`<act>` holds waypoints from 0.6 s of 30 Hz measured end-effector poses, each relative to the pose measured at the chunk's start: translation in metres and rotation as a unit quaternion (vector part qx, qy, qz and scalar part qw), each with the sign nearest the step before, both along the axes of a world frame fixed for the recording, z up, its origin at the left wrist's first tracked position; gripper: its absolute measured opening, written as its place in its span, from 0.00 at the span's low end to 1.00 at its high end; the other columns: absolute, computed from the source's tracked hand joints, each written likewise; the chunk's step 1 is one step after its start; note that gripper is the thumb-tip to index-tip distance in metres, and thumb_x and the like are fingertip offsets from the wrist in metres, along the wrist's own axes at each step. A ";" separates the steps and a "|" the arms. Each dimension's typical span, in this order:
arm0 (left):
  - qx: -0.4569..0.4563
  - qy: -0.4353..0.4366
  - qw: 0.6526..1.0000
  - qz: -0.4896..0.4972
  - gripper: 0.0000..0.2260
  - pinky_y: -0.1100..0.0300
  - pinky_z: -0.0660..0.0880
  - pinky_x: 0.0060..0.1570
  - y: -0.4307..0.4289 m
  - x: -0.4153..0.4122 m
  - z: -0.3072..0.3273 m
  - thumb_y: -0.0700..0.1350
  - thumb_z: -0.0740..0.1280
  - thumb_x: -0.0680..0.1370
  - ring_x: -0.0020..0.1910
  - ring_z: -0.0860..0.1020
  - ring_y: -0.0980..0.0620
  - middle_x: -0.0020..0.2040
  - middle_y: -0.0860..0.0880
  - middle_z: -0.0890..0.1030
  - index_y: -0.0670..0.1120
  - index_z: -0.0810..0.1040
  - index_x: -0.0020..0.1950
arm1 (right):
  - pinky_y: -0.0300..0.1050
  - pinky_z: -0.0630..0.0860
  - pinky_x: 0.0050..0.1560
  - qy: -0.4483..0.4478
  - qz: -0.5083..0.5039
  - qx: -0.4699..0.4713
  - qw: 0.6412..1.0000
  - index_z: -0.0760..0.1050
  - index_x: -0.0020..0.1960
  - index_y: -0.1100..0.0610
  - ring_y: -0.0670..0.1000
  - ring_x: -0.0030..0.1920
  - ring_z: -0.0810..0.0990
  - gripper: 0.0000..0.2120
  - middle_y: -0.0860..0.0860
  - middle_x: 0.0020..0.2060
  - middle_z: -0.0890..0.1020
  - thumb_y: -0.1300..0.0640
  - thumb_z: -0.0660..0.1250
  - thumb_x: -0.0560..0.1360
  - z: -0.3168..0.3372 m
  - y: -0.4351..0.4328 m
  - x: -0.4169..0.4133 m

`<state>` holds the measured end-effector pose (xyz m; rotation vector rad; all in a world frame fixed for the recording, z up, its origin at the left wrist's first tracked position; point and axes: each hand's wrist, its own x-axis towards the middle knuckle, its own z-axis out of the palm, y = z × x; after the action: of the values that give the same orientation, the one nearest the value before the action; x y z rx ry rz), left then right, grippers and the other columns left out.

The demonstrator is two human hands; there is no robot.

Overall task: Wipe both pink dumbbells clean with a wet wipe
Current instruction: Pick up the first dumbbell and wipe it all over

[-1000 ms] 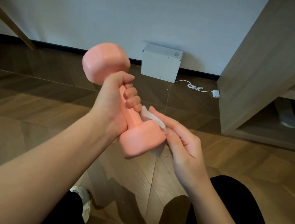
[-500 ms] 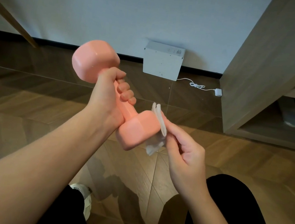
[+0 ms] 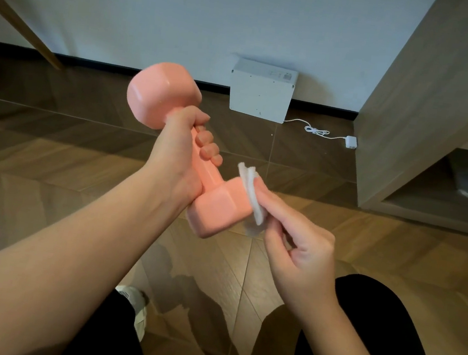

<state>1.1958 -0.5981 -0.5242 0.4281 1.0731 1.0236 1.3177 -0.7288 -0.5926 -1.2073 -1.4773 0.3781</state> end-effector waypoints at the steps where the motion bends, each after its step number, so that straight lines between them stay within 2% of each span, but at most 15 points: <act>1: 0.004 -0.001 1.000 0.009 0.13 0.66 0.64 0.23 0.003 -0.001 0.001 0.41 0.64 0.75 0.23 0.62 0.56 0.26 0.52 0.64 0.48 0.65 0.32 | 0.42 0.78 0.60 -0.013 -0.001 0.013 1.000 0.71 0.67 0.61 0.47 0.65 0.77 0.18 0.52 0.63 0.78 0.64 0.62 0.78 -0.002 -0.003 0.000; 7: -0.027 0.014 1.000 0.000 0.13 0.67 0.65 0.24 -0.001 0.003 -0.008 0.41 0.65 0.74 0.22 0.63 0.56 0.25 0.52 0.66 0.48 0.66 0.32 | 0.48 0.77 0.63 -0.051 0.020 0.012 0.998 0.72 0.67 0.62 0.48 0.68 0.75 0.19 0.54 0.65 0.77 0.68 0.62 0.77 -0.001 0.010 -0.001; 12: -0.012 0.036 0.999 0.020 0.12 0.65 0.65 0.24 0.008 -0.001 -0.008 0.41 0.65 0.74 0.22 0.63 0.55 0.24 0.53 0.65 0.48 0.66 0.33 | 0.52 0.72 0.68 -0.112 0.036 0.042 0.992 0.72 0.67 0.66 0.52 0.71 0.72 0.25 0.58 0.67 0.75 0.79 0.64 0.72 -0.011 -0.001 -0.002; 18: -0.041 0.047 0.998 0.017 0.09 0.65 0.67 0.25 0.006 0.002 -0.013 0.41 0.66 0.74 0.22 0.66 0.56 0.25 0.52 0.68 0.47 0.69 0.35 | 0.52 0.68 0.72 -0.108 0.048 0.016 0.993 0.69 0.71 0.65 0.53 0.74 0.67 0.23 0.56 0.71 0.71 0.68 0.59 0.76 -0.010 0.007 -0.006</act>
<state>1.1980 -0.5922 -0.5368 0.3949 1.2057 0.9938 1.3117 -0.7219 -0.6023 -1.1823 -1.7253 0.2941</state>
